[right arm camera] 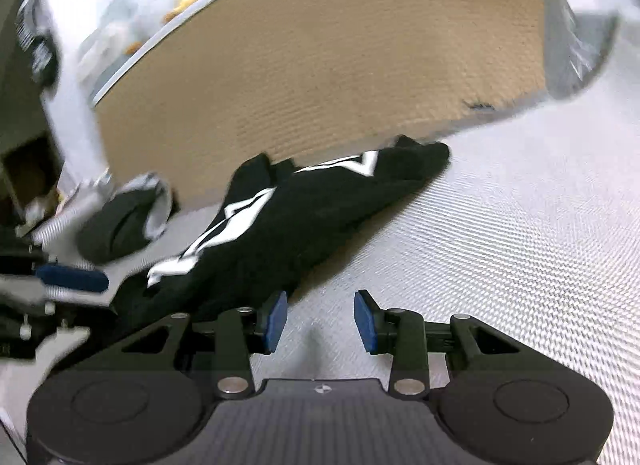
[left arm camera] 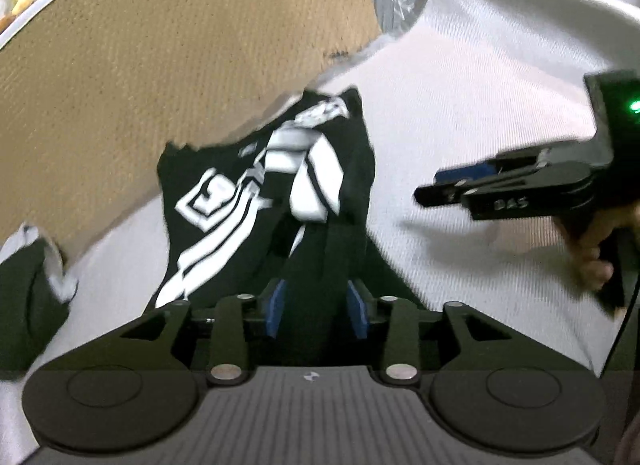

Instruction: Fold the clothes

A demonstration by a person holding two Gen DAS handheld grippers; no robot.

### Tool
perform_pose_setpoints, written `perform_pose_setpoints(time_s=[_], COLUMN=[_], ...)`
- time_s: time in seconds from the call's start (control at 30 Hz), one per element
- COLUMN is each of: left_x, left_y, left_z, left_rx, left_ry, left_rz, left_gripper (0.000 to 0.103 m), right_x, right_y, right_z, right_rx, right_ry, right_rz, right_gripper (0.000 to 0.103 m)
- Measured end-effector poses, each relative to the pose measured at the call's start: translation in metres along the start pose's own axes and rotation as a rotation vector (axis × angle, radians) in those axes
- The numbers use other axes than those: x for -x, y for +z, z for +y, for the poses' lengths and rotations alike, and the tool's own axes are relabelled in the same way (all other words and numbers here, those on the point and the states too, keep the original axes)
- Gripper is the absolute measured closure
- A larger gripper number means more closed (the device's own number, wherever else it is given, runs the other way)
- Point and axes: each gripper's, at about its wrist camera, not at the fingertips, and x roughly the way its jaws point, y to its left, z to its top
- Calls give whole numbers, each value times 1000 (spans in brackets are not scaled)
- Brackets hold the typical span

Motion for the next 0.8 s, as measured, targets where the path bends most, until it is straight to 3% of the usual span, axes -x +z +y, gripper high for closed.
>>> perform_pose_setpoints(time_s=[0.2,0.23,0.37,0.5,0.7,0.8], left_x=[-32,-34,-46,-64,-94,-111], left_y=[31,36,53,70,82,87], left_z=[-5,-6,-15,-21,-27,-24], left_rx=[-30,-38,-119,-180,-207,-192], left_ry=[38,43,92,89,74,71], left_rz=[-26,-39,-77,-62,-12,11], left_gripper=[61,60,57,54,43,42], right_x=[-17,-15,-9,-7,-7,-8], right_y=[8,5,1,-1,-2,-1], right_z=[-28,-34,-48,-43,-48,-50], right_rx=[-110,-146,-215,-185,-210,-223], right_ry=[-93,-89,-83,-82,-63,-54], right_rz=[-5,-19,-57,-70,-71,-71], right_gripper=[66,71,71,72,74,75])
